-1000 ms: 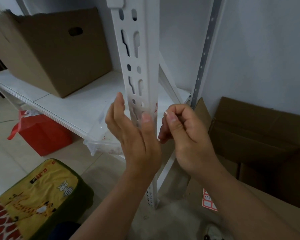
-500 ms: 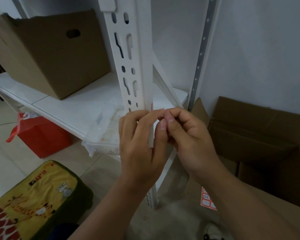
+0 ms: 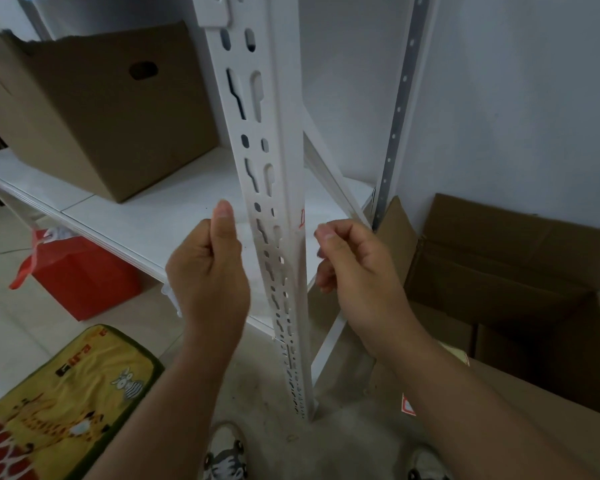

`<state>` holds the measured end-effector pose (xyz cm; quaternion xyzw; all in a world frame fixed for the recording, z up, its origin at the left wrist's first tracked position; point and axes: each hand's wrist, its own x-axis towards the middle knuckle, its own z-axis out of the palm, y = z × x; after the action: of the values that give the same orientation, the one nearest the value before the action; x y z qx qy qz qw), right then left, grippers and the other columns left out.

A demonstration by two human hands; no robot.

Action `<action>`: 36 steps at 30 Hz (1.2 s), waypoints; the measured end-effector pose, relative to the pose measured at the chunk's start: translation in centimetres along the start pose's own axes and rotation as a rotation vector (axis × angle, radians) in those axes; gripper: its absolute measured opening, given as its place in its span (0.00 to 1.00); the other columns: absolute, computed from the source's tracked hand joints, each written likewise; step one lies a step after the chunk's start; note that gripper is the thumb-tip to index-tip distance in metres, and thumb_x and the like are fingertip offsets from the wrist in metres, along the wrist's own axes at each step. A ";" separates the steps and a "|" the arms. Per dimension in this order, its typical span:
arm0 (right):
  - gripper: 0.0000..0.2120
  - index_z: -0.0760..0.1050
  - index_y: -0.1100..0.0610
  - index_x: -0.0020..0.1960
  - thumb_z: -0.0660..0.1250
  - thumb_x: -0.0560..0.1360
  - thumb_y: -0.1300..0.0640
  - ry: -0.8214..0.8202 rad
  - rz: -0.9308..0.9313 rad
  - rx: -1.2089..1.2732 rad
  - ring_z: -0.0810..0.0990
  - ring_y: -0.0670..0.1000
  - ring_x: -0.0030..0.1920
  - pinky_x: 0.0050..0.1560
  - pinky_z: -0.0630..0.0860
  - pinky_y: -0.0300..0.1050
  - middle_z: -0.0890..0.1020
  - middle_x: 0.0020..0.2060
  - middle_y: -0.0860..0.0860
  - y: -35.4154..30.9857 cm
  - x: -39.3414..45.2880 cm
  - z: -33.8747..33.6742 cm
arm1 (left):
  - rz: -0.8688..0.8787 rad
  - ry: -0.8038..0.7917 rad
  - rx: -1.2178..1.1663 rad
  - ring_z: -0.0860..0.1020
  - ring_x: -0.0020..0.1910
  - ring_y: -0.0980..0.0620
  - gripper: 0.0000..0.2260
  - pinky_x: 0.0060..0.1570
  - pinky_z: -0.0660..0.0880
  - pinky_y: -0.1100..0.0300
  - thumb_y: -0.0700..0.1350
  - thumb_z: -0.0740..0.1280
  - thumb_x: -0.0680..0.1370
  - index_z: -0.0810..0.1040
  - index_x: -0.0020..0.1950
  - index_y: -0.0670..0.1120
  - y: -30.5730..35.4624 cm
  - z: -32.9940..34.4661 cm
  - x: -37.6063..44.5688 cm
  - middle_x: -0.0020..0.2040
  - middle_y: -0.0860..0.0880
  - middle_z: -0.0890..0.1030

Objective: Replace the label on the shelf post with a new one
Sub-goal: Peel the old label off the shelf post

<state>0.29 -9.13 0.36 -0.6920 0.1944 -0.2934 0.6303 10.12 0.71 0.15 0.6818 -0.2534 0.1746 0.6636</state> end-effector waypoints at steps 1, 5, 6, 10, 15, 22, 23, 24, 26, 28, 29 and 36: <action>0.08 0.76 0.51 0.50 0.61 0.79 0.49 0.010 0.000 -0.004 0.76 0.45 0.33 0.39 0.80 0.49 0.78 0.35 0.50 0.2 0.2 0.1 | -0.046 -0.017 0.060 0.63 0.23 0.54 0.24 0.24 0.61 0.62 0.50 0.57 0.83 0.64 0.30 0.37 -0.8 -0.2 0.6 0.24 0.46 0.66; 0.08 0.77 0.47 0.55 0.60 0.80 0.51 -0.008 -0.026 0.034 0.79 0.45 0.32 0.37 0.81 0.42 0.82 0.44 0.45 0.3 0.5 0.8 | -0.206 -0.106 0.331 0.70 0.34 0.49 0.20 0.34 0.67 0.53 0.52 0.55 0.83 0.70 0.41 0.37 -4.4 -0.5 2.4 0.35 0.42 0.74; 0.08 0.78 0.46 0.54 0.60 0.80 0.51 -0.014 -0.045 0.031 0.79 0.45 0.31 0.36 0.81 0.41 0.82 0.43 0.46 0.2 0.5 0.9 | -0.230 -0.119 0.391 0.70 0.36 0.49 0.17 0.36 0.68 0.53 0.50 0.56 0.83 0.69 0.43 0.39 -5.3 -0.4 2.8 0.38 0.45 0.73; 0.07 0.77 0.45 0.50 0.61 0.80 0.54 -0.005 -0.132 -0.018 0.79 0.46 0.30 0.37 0.80 0.50 0.83 0.38 0.49 0.0 0.4 1.3 | -0.337 -0.237 0.626 0.74 0.41 0.49 0.08 0.45 0.71 0.51 0.47 0.60 0.82 0.71 0.47 0.44 -8.5 -0.3 4.0 0.43 0.47 0.76; 0.10 0.79 0.51 0.53 0.59 0.81 0.53 0.044 -0.285 -0.220 0.80 0.45 0.32 0.36 0.80 0.52 0.82 0.36 0.46 0.8 0.9 1.0 | -0.434 -0.367 0.926 0.75 0.40 0.47 0.22 0.56 0.68 0.47 0.55 0.53 0.83 0.74 0.37 0.44 -8.8 0.3 3.7 0.34 0.47 0.76; 0.12 0.78 0.53 0.55 0.57 0.81 0.52 0.026 -0.380 -0.345 0.80 0.44 0.38 0.38 0.79 0.46 0.80 0.39 0.40 1.5 1.7 0.7 | -0.430 -0.452 0.835 0.65 0.68 0.40 0.20 0.67 0.61 0.41 0.45 0.62 0.79 0.66 0.70 0.47 -8.7 0.7 3.2 0.69 0.42 0.68; 0.12 0.79 0.54 0.55 0.57 0.81 0.52 0.026 -0.394 -0.360 0.79 0.43 0.38 0.38 0.78 0.45 0.79 0.38 0.38 1.5 1.8 0.6 | -0.393 -0.416 0.827 0.68 0.65 0.40 0.17 0.66 0.63 0.41 0.47 0.62 0.79 0.70 0.68 0.46 -8.3 0.8 3.2 0.66 0.42 0.71; 0.12 0.79 0.54 0.55 0.57 0.81 0.52 0.030 -0.408 -0.376 0.79 0.43 0.38 0.37 0.78 0.44 0.78 0.37 0.38 1.4 1.8 0.6 | -0.354 -0.375 0.813 0.73 0.58 0.41 0.13 0.64 0.66 0.42 0.47 0.60 0.80 0.76 0.61 0.44 -7.7 0.9 3.3 0.58 0.41 0.76; 0.13 0.79 0.55 0.54 0.57 0.81 0.52 0.042 -0.431 -0.396 0.78 0.45 0.38 0.36 0.76 0.45 0.79 0.36 0.42 1.5 1.9 0.6 | -0.304 -0.331 0.736 0.72 0.34 0.48 0.17 0.55 0.73 0.41 0.43 0.58 0.81 0.74 0.33 0.41 -6.1 1.1 3.5 0.32 0.42 0.72; 0.13 0.79 0.56 0.53 0.57 0.81 0.53 0.051 -0.451 -0.419 0.78 0.47 0.38 0.36 0.76 0.48 0.81 0.37 0.47 1.5 2.0 0.7 | -0.287 -0.312 0.558 0.64 0.25 0.55 0.23 0.38 0.71 0.44 0.41 0.57 0.82 0.63 0.25 0.45 -4.0 1.4 3.1 0.25 0.44 0.60; 0.13 0.79 0.57 0.52 0.57 0.81 0.53 0.053 -0.461 -0.431 0.78 0.48 0.38 0.37 0.76 0.50 0.82 0.37 0.49 1.5 2.0 0.7 | -0.273 -0.298 0.445 0.65 0.23 0.55 0.23 0.32 0.68 0.51 0.43 0.56 0.83 0.64 0.26 0.46 -3.4 1.7 2.8 0.25 0.46 0.62; 0.15 0.78 0.57 0.51 0.55 0.81 0.51 0.046 -0.469 -0.439 0.76 0.47 0.37 0.35 0.75 0.49 0.78 0.34 0.46 1.7 2.2 0.7 | -0.336 -0.237 -0.142 0.81 0.37 0.64 0.23 0.35 0.73 0.74 0.55 0.46 0.84 0.77 0.42 0.51 -0.6 2.2 0.8 0.33 0.58 0.81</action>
<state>2.57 -10.20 -0.94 -0.8306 0.1026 -0.3973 0.3764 10.89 -1.55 -0.01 0.6818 -0.2242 -0.0381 0.6953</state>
